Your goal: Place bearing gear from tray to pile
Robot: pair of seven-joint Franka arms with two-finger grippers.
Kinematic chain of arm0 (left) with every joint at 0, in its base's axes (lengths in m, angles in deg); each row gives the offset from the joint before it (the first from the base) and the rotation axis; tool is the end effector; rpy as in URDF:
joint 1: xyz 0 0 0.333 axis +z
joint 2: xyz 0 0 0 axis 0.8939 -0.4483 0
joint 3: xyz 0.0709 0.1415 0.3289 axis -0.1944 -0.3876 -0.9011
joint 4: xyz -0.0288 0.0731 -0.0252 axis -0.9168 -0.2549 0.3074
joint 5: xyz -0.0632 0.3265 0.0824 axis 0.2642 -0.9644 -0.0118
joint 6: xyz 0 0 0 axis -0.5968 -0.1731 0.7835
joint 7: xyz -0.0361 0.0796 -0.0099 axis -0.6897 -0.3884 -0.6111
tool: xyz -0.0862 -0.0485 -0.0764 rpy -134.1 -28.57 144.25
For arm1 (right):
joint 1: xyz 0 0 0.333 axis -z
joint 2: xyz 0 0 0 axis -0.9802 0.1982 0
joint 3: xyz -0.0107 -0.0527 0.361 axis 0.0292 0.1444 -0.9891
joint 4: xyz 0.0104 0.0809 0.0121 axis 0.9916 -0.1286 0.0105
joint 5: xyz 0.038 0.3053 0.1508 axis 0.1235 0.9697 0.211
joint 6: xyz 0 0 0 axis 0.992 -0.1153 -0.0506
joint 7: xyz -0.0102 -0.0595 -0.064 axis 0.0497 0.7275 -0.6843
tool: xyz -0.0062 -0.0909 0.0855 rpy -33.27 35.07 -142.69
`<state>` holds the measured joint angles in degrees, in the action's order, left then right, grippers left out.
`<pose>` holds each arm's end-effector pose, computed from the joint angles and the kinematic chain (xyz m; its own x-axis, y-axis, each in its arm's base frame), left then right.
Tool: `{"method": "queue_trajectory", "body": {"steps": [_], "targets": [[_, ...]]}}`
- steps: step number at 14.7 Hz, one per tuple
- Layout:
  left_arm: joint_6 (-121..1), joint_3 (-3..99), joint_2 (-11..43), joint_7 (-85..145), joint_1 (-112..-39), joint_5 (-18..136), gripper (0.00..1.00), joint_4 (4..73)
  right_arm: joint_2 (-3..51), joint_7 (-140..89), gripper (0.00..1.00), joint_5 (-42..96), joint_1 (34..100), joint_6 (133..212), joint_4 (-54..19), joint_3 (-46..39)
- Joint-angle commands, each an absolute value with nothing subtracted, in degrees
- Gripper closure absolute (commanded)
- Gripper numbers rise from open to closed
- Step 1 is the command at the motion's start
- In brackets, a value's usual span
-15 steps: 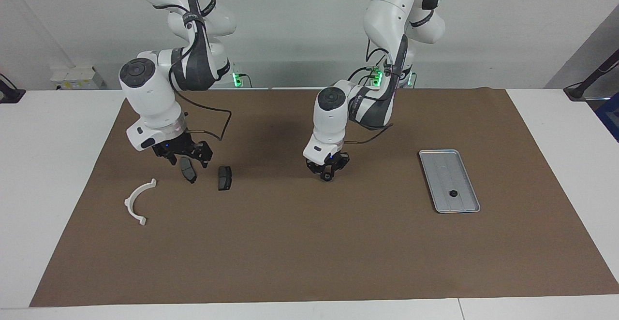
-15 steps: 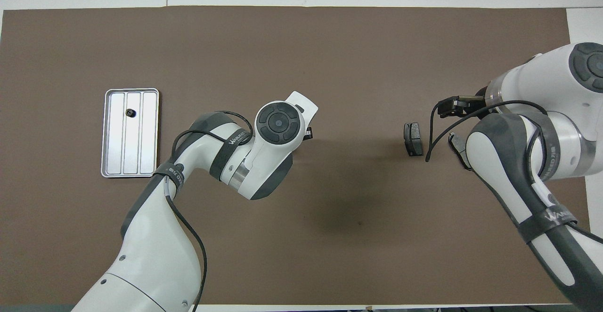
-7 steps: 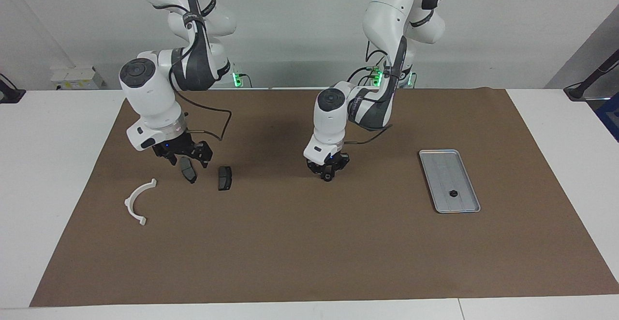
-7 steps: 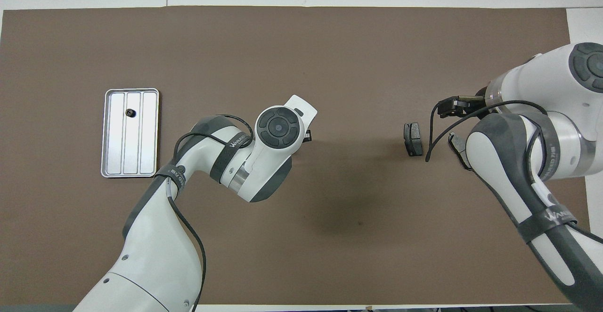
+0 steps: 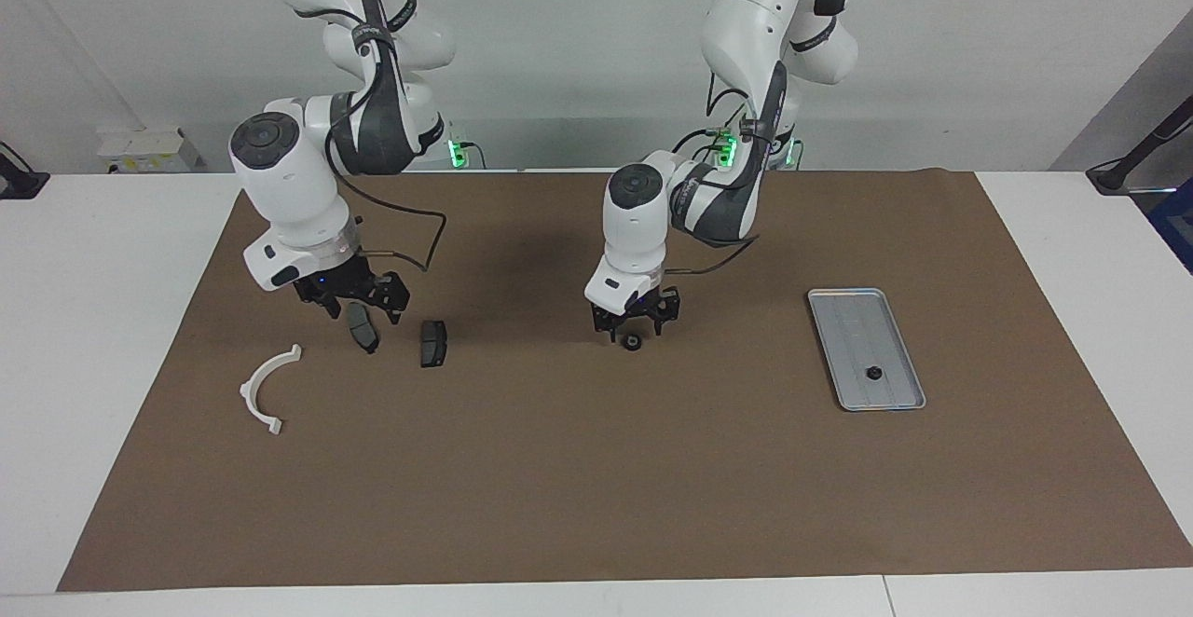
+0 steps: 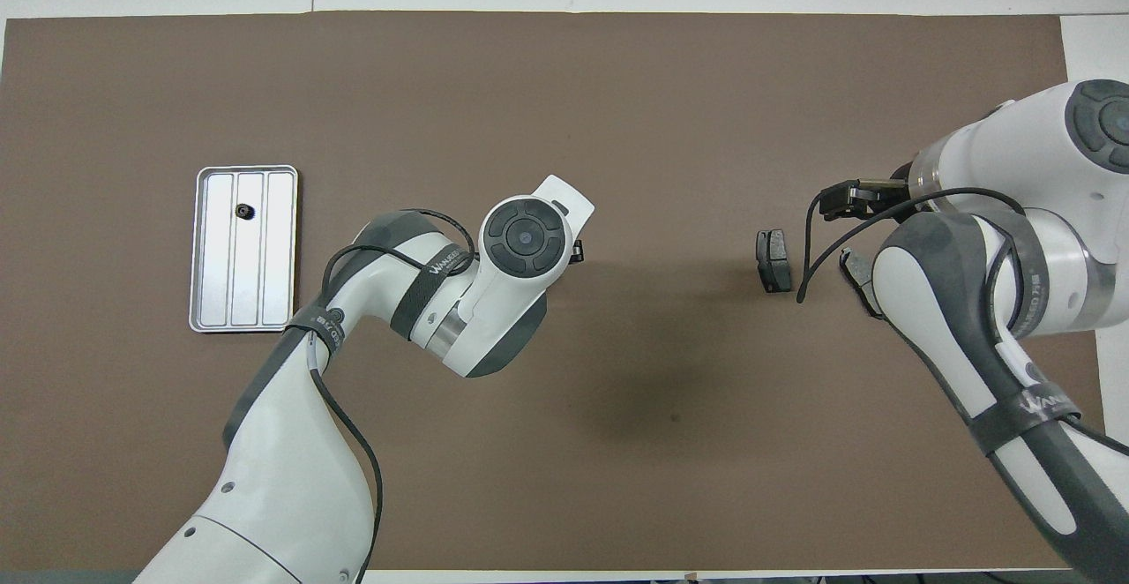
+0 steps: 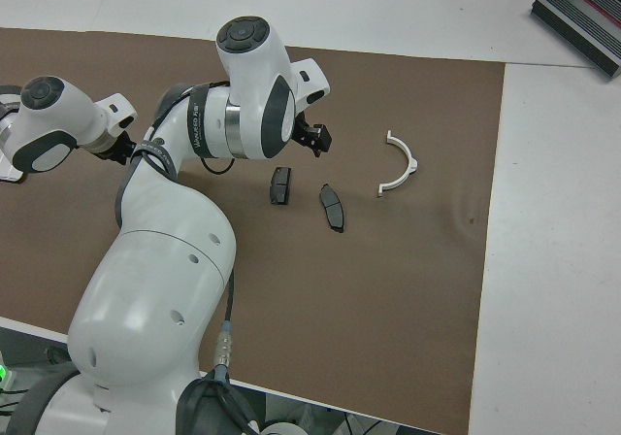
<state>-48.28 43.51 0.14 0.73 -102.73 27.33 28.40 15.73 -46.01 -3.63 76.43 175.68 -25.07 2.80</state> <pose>0.5125 -0.3928 0.3853 0.9939 0.0498 0.0982 0.0547 -0.9973 -0.0485 0.5499 0.0324 0.4755 0.9885 -0.1487 0.0274 -0.1486 -0.9889 -0.0080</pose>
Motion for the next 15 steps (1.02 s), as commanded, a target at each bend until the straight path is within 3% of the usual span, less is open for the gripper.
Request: {"method": "queue_trajectory", "body": {"steps": [1,15], "targets": [[-42.8,41.8,2.4,1.5,-101.3,25.3,0.0,23.9,15.7,-49.3,0.0,-2.5,76.3,176.5,-25.5,2.4],[-33.9,41.8,8.7,48.0,-70.2,36.3,0.02,26.2,16.6,-82.9,0.0,-2.5,52.1,178.6,-22.7,2.2]]}}
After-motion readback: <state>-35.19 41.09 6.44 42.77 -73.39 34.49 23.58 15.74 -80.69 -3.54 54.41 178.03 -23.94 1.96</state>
